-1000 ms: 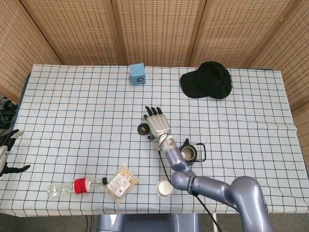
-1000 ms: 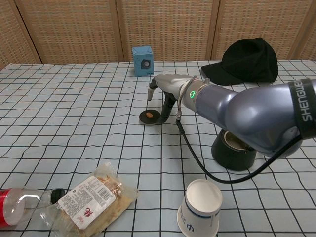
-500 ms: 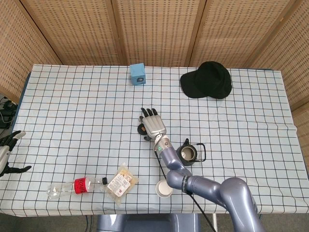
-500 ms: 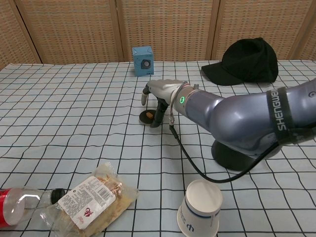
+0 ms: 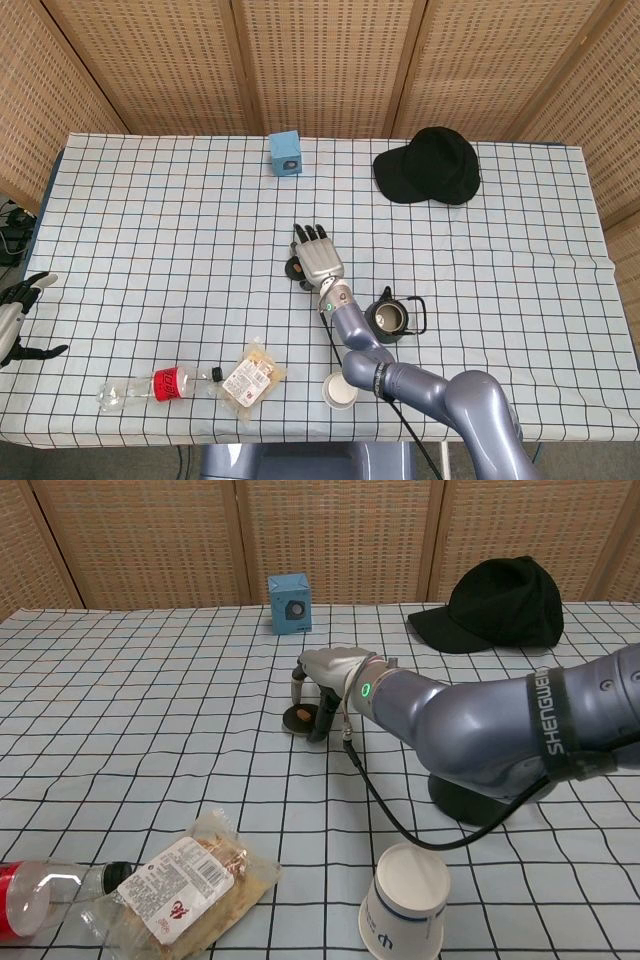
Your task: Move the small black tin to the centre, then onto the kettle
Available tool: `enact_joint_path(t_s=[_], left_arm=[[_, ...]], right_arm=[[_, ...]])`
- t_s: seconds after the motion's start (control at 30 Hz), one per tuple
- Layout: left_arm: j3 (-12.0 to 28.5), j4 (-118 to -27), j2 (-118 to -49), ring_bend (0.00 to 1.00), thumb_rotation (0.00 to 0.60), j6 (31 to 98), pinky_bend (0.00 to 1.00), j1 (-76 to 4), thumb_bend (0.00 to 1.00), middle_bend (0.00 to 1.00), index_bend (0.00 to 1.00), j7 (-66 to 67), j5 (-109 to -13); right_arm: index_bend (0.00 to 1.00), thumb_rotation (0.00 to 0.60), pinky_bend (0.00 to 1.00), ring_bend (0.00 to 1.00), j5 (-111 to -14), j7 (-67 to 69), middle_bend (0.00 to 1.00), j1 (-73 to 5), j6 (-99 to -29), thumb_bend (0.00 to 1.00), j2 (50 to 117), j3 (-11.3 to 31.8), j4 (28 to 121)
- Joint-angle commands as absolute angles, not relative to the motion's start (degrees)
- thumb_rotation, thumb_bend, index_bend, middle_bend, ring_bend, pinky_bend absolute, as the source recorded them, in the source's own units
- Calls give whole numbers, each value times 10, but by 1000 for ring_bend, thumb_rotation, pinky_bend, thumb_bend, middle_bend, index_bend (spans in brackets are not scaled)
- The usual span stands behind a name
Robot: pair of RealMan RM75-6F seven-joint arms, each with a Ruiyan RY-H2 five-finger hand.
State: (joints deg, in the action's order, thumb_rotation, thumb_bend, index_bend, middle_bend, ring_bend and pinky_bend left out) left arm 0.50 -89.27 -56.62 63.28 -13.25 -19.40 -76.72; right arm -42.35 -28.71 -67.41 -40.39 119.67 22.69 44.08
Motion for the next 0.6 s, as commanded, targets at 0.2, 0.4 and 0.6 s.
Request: enact_joint_path(t_s=[0.2, 0.4, 0.6], left_arm=[[6, -891, -567, 0, 600, 630, 0, -132, 95, 0, 0, -186, -763], [8, -893, -567, 0, 600, 634, 0, -130, 95, 0, 0, -180, -762], [8, -899, -566, 0, 600, 643, 0, -127, 95, 0, 0, -170, -768]], right_arm=[[465, 600, 0, 0, -428, -292, 83, -669, -418, 425, 1193, 227, 457], [467, 600, 0, 0, -433, -299, 84, -657, -443, 425, 1174, 228, 494], [468, 600, 0, 0, -438, -322, 84, -629, -493, 423, 1124, 224, 585]])
